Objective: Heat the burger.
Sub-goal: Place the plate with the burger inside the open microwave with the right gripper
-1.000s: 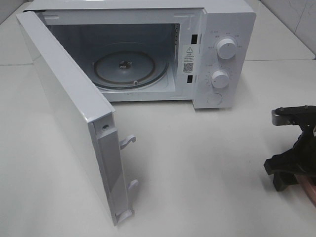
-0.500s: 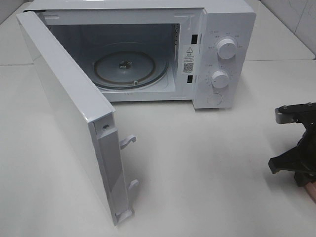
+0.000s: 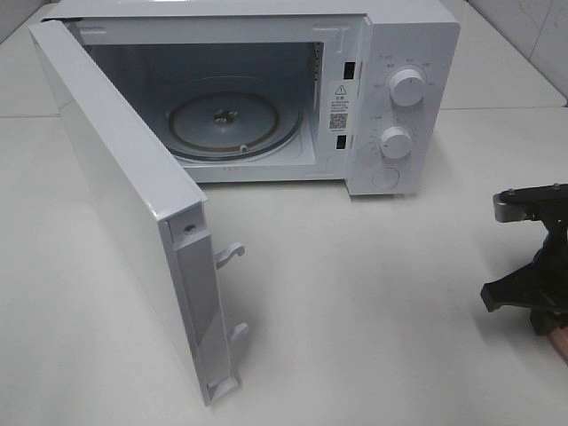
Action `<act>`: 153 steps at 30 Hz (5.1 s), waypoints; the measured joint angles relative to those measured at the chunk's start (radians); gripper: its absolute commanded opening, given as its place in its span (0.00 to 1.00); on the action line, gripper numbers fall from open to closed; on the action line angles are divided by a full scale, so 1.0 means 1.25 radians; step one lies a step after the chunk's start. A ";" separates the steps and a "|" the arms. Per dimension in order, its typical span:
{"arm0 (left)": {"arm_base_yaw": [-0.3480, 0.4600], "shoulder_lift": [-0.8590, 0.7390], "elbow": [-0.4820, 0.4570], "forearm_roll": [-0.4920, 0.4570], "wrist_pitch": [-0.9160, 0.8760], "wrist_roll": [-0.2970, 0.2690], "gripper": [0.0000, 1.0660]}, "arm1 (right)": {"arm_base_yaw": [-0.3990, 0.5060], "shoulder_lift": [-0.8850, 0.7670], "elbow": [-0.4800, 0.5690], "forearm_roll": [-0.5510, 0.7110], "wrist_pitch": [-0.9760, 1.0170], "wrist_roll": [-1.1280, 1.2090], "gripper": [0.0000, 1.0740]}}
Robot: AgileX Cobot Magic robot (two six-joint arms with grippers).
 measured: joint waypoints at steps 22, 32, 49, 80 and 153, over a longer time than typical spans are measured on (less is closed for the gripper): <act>0.000 0.000 0.000 0.000 0.000 0.000 0.94 | 0.138 0.006 0.000 -0.157 0.082 0.190 0.00; 0.000 0.000 0.000 0.000 0.000 0.000 0.94 | 0.210 -0.001 0.006 -0.224 0.155 0.253 0.00; 0.000 0.000 0.000 0.000 0.000 0.000 0.94 | 0.222 -0.158 0.009 -0.269 0.289 0.222 0.00; 0.000 0.000 0.000 0.000 0.000 0.000 0.94 | 0.392 -0.250 0.009 -0.238 0.355 0.096 0.00; 0.000 0.000 0.000 0.000 0.000 0.000 0.94 | 0.640 -0.250 0.015 -0.392 -0.086 -0.530 0.00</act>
